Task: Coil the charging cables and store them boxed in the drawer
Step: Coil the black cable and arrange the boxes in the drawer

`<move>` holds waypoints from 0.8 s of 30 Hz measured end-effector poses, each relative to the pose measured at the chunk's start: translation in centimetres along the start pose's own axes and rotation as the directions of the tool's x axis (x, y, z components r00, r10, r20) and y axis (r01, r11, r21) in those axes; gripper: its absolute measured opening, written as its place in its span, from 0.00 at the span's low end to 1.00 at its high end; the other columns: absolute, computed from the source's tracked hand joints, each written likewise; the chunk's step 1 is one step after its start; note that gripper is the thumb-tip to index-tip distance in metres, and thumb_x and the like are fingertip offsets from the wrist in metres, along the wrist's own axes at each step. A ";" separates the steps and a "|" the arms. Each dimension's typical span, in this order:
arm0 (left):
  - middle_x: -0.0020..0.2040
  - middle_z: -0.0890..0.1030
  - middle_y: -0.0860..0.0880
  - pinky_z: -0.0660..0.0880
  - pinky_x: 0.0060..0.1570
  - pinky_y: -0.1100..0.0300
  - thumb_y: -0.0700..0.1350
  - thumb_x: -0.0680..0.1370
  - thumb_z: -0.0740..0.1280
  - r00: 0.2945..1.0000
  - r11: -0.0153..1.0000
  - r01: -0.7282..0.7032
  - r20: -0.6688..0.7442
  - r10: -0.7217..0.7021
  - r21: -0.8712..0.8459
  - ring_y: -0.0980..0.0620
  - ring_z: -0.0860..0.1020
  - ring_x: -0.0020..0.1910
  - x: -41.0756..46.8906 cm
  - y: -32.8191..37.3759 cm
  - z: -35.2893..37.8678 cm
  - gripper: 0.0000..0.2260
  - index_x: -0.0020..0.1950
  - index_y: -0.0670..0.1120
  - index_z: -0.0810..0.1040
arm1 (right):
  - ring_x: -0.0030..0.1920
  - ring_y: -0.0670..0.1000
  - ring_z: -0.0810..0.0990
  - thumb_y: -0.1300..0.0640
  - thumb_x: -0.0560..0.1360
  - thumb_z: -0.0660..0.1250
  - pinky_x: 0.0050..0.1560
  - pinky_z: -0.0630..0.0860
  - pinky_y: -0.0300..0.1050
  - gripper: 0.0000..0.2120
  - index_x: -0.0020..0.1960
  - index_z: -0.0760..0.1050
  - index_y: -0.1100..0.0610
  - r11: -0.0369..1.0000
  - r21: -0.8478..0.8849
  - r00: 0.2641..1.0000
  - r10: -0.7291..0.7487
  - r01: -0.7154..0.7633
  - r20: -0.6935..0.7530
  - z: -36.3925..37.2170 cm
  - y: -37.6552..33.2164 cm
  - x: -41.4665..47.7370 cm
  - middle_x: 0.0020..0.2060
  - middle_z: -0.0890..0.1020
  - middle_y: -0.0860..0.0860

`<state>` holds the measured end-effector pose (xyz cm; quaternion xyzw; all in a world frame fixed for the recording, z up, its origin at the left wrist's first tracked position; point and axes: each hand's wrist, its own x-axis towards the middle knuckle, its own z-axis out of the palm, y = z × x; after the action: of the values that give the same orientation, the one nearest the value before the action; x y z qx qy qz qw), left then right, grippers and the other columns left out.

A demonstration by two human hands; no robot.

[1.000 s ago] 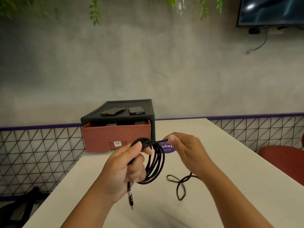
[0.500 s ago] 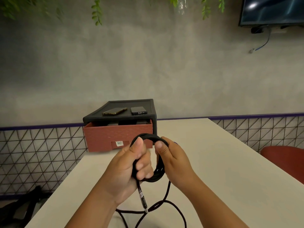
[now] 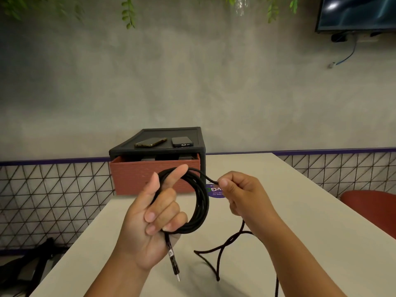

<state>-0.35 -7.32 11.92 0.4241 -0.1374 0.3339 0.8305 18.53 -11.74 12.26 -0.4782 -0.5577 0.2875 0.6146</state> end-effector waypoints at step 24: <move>0.39 0.77 0.55 0.72 0.44 0.57 0.56 0.80 0.49 0.970 -0.483 0.243 -0.211 0.121 0.841 0.53 0.76 0.40 0.5 -2.8 -0.1 0.18 0.65 0.50 0.64 | 0.33 0.39 0.74 0.65 0.73 0.61 0.40 0.69 0.35 0.17 0.33 0.70 0.45 0.859 -0.511 0.754 0.316 0.029 0.575 2.4 -0.5 -3.9 0.29 0.76 0.42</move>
<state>1.87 -8.24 10.39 0.8972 0.3326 0.2780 0.0840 15.26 -14.77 10.93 -0.5330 -0.7473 0.3303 0.2200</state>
